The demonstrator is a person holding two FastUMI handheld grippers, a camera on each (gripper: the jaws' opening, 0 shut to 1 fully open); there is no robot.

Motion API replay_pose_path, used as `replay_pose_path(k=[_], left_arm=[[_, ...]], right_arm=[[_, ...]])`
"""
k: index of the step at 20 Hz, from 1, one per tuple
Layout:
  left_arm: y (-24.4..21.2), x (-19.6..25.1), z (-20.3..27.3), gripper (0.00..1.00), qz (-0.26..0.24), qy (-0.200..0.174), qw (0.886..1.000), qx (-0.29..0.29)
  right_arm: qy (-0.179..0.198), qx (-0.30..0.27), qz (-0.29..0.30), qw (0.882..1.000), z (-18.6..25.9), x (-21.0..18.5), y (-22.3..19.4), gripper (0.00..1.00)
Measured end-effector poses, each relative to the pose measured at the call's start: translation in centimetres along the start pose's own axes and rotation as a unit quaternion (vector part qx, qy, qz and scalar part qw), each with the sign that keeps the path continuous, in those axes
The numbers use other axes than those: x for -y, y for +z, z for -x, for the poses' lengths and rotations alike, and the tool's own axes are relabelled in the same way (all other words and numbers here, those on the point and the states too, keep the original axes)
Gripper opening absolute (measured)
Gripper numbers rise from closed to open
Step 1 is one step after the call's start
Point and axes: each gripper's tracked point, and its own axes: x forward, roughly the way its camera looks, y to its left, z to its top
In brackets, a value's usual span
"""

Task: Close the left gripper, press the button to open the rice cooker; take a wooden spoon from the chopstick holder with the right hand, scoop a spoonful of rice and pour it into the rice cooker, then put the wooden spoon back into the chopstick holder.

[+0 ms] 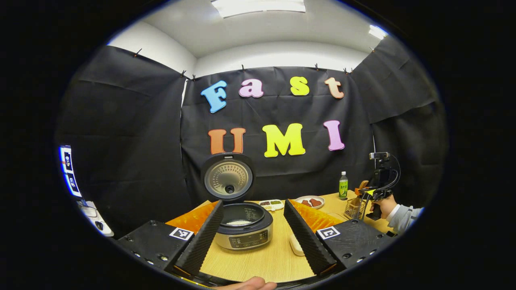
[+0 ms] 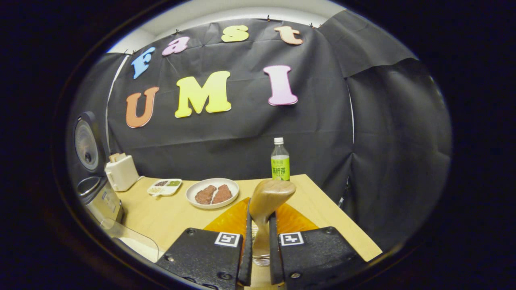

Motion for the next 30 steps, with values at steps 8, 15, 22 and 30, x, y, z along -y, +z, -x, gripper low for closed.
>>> replay_pose_path(k=[8, 15, 22, 30], left_arm=[[-1.6, -1.2, 0.2, 0.96, 0.007, 0.005, 1.0, -0.015], [-1.7, -2.1, 2.2, 0.96, 0.016, 0.006, 1.0, -0.018], [-2.5, -2.0, 2.9, 0.96, 0.005, 0.001, 1.0, -0.027], [-3.9, -2.0, 2.7, 0.96, 0.002, 0.001, 0.999, -0.038]], right_arm=[[0.02, 0.042, 0.037, 0.998, 5.7, -2.8, 6.6, 0.23], [0.084, 0.065, 0.056, 0.993, 13.2, -9.8, 10.1, 0.23], [0.15, 0.049, 0.063, 0.985, 16.4, -17.2, 6.5, 0.23], [0.17, -0.005, 0.093, 0.981, 14.1, -20.9, -2.6, 0.16]])
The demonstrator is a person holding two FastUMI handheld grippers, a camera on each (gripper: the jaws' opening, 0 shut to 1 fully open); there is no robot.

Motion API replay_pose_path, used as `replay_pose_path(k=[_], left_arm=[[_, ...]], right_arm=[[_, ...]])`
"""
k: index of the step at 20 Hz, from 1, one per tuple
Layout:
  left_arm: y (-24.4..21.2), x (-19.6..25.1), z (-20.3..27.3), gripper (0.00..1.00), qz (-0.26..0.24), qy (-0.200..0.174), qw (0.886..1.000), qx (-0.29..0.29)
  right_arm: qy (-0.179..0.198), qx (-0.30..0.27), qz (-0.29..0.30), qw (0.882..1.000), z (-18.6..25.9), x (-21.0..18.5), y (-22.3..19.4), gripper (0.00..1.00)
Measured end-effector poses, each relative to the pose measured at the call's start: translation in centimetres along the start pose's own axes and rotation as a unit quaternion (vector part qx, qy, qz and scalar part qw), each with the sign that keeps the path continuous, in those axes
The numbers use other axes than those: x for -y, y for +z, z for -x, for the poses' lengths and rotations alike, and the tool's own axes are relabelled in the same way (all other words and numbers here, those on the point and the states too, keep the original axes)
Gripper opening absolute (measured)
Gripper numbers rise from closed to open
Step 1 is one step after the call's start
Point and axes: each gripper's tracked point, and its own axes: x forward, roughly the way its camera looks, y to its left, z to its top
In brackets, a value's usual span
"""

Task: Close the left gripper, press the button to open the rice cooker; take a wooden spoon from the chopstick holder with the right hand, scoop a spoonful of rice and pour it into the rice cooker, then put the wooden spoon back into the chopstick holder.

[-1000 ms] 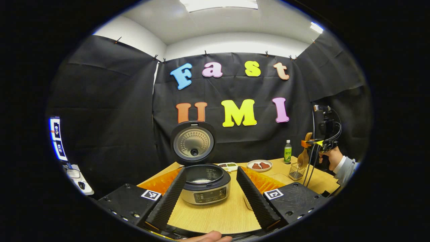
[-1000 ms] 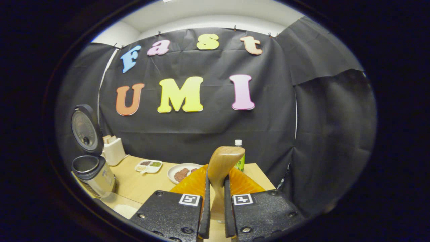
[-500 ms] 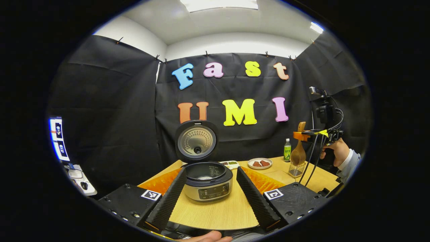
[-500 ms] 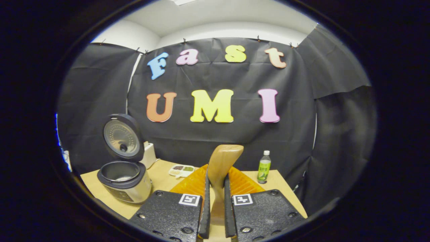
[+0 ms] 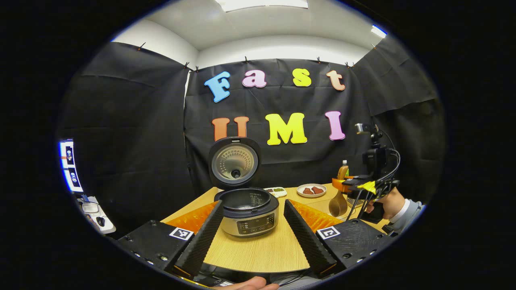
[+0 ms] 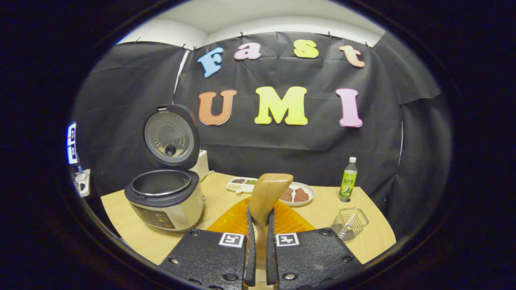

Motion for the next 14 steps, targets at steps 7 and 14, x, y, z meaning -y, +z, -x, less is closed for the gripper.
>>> replay_pose_path(k=[7, 14], left_arm=[[-1.3, -1.0, -0.1, 0.96, 0.011, 0.007, 1.0, -0.011], [-2.1, -1.6, -0.2, 0.96, 0.017, 0.011, 1.0, -0.017]], right_arm=[[-0.041, -0.025, 0.01, 0.999, -1.0, -0.1, -4.4, 0.16], [0.005, -0.047, -0.103, 0.994, -0.5, -3.8, -5.4, 0.15]])
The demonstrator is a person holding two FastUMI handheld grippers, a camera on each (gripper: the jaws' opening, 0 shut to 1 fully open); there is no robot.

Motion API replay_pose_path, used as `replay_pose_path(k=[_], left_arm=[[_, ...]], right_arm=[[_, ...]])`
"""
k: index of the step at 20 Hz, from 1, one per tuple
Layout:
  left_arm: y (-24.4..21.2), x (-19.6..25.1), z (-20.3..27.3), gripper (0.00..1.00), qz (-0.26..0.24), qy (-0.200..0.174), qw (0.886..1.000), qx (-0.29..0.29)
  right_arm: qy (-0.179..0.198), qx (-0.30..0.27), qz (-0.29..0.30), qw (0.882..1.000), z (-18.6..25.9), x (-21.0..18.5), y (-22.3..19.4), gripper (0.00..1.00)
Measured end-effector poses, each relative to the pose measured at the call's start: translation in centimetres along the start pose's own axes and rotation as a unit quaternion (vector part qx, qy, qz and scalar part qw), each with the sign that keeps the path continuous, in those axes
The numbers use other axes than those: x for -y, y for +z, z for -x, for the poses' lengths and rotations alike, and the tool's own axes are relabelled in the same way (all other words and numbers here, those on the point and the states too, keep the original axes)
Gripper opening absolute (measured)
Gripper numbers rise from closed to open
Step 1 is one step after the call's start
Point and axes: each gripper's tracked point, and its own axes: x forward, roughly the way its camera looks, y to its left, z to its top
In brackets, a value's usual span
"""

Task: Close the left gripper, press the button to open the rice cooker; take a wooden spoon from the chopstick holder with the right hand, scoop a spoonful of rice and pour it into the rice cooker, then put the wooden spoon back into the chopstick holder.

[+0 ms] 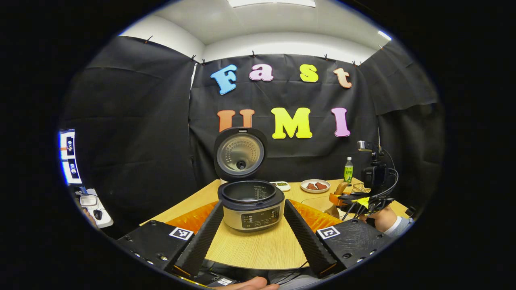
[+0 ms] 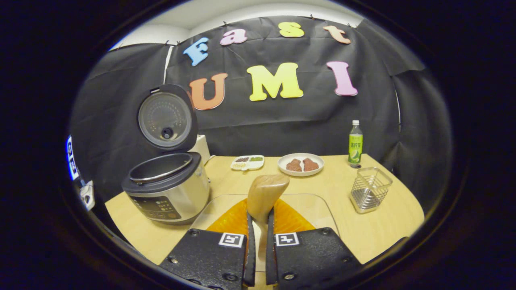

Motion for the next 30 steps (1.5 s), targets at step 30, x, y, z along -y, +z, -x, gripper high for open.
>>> replay_pose_path(k=[30], left_arm=[[-1.6, -0.7, -0.5, 0.96, 0.001, 0.011, 1.0, -0.014]], right_arm=[[0.107, -0.015, -0.534, 0.838, 0.6, 6.4, 1.6, 0.14]])
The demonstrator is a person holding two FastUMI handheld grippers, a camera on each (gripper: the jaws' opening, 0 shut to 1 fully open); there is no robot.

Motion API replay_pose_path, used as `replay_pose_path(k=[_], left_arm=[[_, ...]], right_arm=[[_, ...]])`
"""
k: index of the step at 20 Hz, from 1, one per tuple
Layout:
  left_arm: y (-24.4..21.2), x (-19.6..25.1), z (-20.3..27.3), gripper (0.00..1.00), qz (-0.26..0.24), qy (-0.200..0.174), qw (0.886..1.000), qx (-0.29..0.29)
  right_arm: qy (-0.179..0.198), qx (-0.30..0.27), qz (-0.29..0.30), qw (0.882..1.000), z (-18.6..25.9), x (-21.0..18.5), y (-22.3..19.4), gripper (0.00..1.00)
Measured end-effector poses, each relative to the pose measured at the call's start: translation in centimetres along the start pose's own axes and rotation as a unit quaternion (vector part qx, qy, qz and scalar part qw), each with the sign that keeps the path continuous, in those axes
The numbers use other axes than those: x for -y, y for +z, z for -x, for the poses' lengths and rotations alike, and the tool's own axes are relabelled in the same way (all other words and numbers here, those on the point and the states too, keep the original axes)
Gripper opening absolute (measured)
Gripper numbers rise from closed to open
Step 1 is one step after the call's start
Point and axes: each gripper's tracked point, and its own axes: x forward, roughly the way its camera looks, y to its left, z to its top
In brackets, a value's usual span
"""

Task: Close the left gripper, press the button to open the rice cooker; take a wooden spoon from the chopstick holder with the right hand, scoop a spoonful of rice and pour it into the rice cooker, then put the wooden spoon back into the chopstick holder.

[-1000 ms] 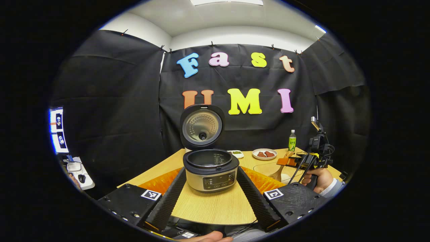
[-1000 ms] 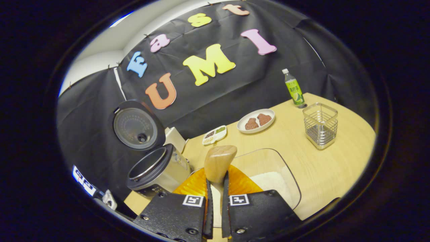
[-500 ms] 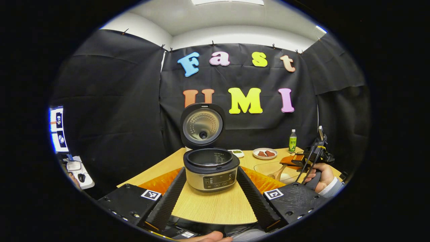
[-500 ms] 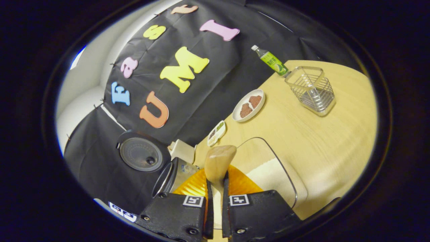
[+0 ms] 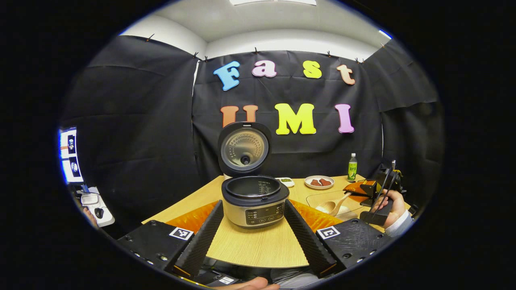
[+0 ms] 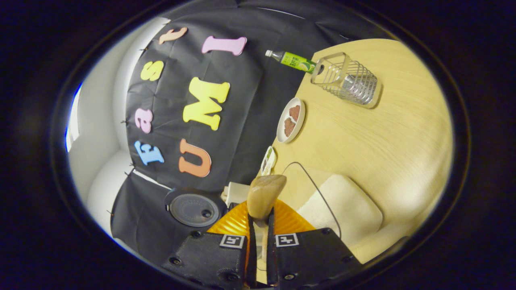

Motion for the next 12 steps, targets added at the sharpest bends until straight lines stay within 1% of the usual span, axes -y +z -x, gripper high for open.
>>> replay_pose_path(k=[3, 5, 6, 9, 11, 12], left_arm=[[-0.1, 0.1, -0.2, 0.96, -0.002, 0.0, 1.0, -0.002], [-0.1, 0.1, -0.2, 0.96, -0.002, 0.0, 1.0, -0.002], [-0.3, 0.0, -0.2, 0.96, -0.002, 0.0, 1.0, -0.002], [-0.2, -0.1, -0.3, 0.96, -0.002, 0.0, 1.0, -0.003], [-0.1, 0.0, -0.2, 0.96, -0.003, 0.0, 1.0, -0.002], [-0.2, -0.1, -0.3, 0.96, -0.004, 0.0, 1.0, -0.003]], right_arm=[[0.022, 0.025, -0.054, 0.998, 1.1, -0.2, 1.7, 0.14], [0.047, 0.031, -0.097, 0.994, 1.9, -0.6, 2.4, 0.14], [0.062, 0.032, -0.124, 0.99, 2.3, -1.0, 2.7, 0.14], [0.115, 0.023, -0.198, 0.973, 3.1, -2.5, 3.1, 0.14], [0.13, 0.014, -0.227, 0.965, 3.4, -3.3, 2.9, 0.14], [0.131, 0.013, -0.228, 0.965, 3.4, -3.7, 2.8, 0.14]])
